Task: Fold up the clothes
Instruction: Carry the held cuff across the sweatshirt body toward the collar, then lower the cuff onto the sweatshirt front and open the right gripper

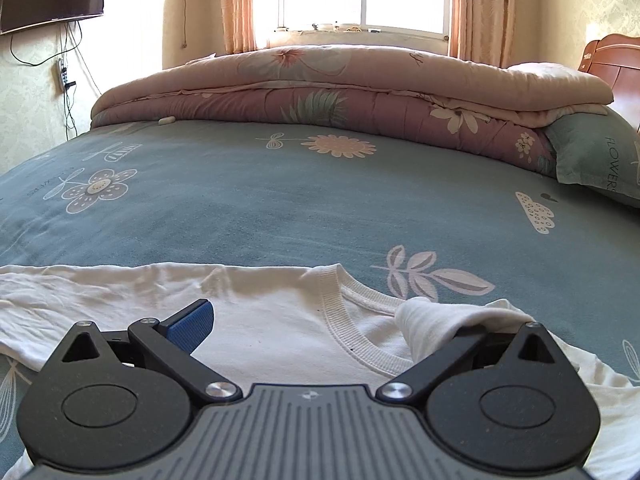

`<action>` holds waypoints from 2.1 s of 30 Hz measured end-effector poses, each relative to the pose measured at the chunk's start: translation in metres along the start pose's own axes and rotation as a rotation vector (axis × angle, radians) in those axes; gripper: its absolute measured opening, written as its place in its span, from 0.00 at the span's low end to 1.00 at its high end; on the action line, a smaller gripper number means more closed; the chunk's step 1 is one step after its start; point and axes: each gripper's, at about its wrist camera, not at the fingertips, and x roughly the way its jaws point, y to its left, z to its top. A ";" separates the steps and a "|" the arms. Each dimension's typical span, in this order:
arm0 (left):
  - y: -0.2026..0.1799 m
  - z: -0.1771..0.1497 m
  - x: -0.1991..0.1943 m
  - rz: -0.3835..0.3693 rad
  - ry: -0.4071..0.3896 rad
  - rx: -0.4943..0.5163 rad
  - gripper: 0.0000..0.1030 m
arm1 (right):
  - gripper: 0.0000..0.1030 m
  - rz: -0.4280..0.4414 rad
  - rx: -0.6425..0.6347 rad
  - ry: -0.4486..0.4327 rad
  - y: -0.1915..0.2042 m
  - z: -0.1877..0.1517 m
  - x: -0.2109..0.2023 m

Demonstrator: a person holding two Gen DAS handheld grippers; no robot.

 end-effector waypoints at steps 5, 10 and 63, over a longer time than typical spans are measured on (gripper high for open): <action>-0.001 0.000 0.000 -0.003 0.002 0.001 0.99 | 1.00 0.048 -0.016 0.002 0.013 -0.002 0.002; 0.000 -0.001 0.000 -0.009 -0.001 -0.004 0.99 | 1.00 0.080 -0.061 0.017 0.031 -0.006 0.006; -0.017 0.005 -0.005 -0.048 -0.040 0.015 0.99 | 1.00 0.093 -0.047 0.074 0.005 -0.011 -0.018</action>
